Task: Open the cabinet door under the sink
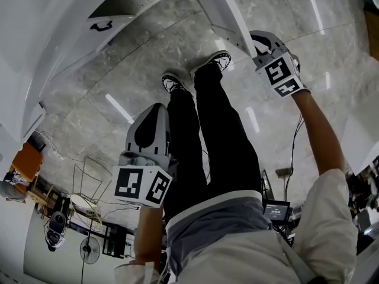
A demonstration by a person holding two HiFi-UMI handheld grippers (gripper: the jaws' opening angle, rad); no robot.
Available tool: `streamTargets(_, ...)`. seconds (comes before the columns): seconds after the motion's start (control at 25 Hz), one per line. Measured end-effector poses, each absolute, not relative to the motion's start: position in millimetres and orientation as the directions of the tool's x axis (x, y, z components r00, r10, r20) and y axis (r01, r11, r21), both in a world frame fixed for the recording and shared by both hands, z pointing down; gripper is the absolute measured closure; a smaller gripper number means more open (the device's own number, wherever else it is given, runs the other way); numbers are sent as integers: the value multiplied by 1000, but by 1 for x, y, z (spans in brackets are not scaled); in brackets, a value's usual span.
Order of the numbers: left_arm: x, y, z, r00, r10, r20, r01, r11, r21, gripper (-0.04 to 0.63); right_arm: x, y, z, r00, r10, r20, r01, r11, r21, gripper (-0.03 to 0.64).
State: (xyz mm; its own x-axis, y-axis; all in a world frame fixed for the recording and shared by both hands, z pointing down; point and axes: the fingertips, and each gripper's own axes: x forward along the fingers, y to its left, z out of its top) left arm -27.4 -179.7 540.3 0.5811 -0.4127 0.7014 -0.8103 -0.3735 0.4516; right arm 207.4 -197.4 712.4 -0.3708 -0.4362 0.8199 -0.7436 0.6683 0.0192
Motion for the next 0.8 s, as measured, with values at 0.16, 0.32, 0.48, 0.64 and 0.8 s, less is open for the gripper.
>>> streamTargets(0.16,-16,-181,538,589,-409,697,-804,-383,455,597,221,-199,711,-382,-430,818,-729,684,19,572)
streamTargets(0.32,-6,-183,539,588,-408,699,-804,-388,450,596,228,-201,710,-408,-427,807,-715,699,8,572)
streamTargets(0.48,3,-182,538,589,-405,700,-803,-394,447,596,228,-202,709,-430,-429,794,-709,705,-3,571)
streamTargets(0.64,6,-179,538,589,-396,705,-802,-397,447,597,228,-201,709,-446,-426,787,-725,688,-38,571)
streamTargets(0.8,9,-180,535,593,-389,705,-797,-407,446,597,231,-198,707,-442,-413,796,-726,686,-47,569)
